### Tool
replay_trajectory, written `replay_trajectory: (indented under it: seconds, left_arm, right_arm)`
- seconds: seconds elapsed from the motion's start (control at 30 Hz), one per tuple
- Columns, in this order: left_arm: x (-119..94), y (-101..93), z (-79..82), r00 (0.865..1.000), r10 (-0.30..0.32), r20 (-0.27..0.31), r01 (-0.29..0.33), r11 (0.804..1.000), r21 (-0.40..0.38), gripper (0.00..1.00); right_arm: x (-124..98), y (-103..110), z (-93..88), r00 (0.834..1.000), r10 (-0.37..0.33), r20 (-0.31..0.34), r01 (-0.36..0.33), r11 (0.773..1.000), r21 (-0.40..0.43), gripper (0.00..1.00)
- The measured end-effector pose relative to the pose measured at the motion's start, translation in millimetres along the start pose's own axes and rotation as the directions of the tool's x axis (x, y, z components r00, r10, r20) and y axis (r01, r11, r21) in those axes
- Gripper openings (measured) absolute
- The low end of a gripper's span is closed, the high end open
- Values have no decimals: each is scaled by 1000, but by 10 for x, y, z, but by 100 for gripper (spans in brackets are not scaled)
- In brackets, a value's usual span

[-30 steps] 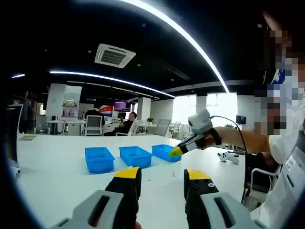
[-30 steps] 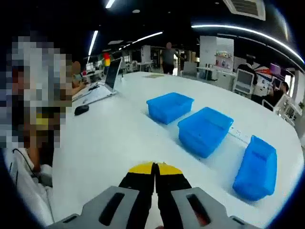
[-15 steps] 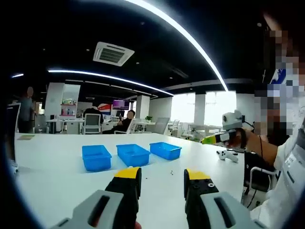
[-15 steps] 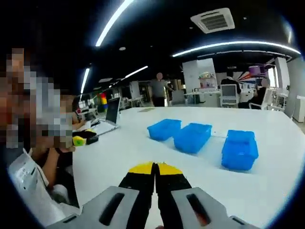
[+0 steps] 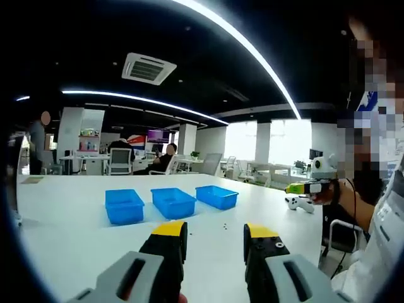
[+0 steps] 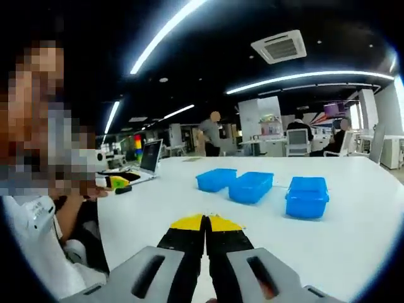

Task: Pick up the resistors one by one and place each resistor into its matching bin, sorting the parts by color and model until every resistor is separated into the correct bin for its type

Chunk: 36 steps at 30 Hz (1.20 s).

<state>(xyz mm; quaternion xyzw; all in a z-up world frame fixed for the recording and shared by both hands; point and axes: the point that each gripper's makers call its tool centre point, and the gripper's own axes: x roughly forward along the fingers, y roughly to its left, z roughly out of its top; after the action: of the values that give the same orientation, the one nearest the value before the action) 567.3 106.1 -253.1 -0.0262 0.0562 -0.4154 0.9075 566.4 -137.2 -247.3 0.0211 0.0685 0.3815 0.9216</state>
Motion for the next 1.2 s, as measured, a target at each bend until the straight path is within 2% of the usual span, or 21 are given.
replay_trajectory:
  seconds: [0.17, 0.27, 0.4, 0.53, 0.6, 0.63, 0.73, 0.87, 0.93, 1.0, 1.07, 1.13, 1.2]
  left_arm:
    - [6, -11, -3, 1000, -2, 0, 2, 1000, 2, 37]
    - [1, -4, 1, 1000, 0, 1, 0, 1000, 2, 37]
    - [-5, -1, 9, 1000, 0, 3, 0, 1000, 4, 37]
    - [-10, 5, 12, 1000, 0, 3, 0, 1000, 5, 37]
    - [-13, 7, 16, 1000, 1, 5, -1, 1000, 5, 37]
    - [-15, 7, 16, 1000, 2, 6, -2, 1000, 5, 37]
    - [-22, 6, 21, 1000, 3, 8, -3, 1000, 6, 37]
    - [-26, 11, 20, 1000, 3, 7, -4, 1000, 6, 37]
    - [-26, 10, 15, 1000, 3, 6, -3, 1000, 6, 37]
    - [-28, 14, 14, 1000, 4, 6, -4, 1000, 5, 37]
    - [-34, 25, 18, 1000, 6, 7, -6, 1000, 5, 37]
    - [-38, 29, 20, 1000, 7, 7, -7, 1000, 4, 37]
    - [-38, 20, 18, 1000, 5, 7, -5, 1000, 4, 37]
  right_arm:
    - [34, -76, 49, 1000, -10, 0, 10, 1000, -4, 4]
    - [92, -186, 119, 999, -41, 7, 41, 999, 10, 4]
    - [192, -423, 206, 996, -91, 9, 91, 996, 21, 4]
    - [341, -673, 207, 990, -139, -19, 139, 990, 22, 4]
    - [416, -802, 204, 986, -164, -34, 164, 986, 13, 4]
    - [487, -960, 201, 981, -189, -53, 190, 982, 14, 4]
    - [625, -1250, 228, 971, -229, -73, 230, 973, -5, 4]
    - [804, -1568, 227, 955, -284, -87, 284, 959, -15, 4]
    - [884, -1651, 184, 949, -296, -106, 295, 955, -24, 4]
    - [986, -1817, 152, 936, -328, -125, 328, 944, -22, 4]
    - [1090, -1909, 150, 937, -322, -136, 323, 946, -18, 4]
    - [1080, -1790, 99, 932, -334, -138, 335, 942, -19, 4]
    - [1187, -1897, 110, 930, -338, -143, 338, 941, -27, 4]
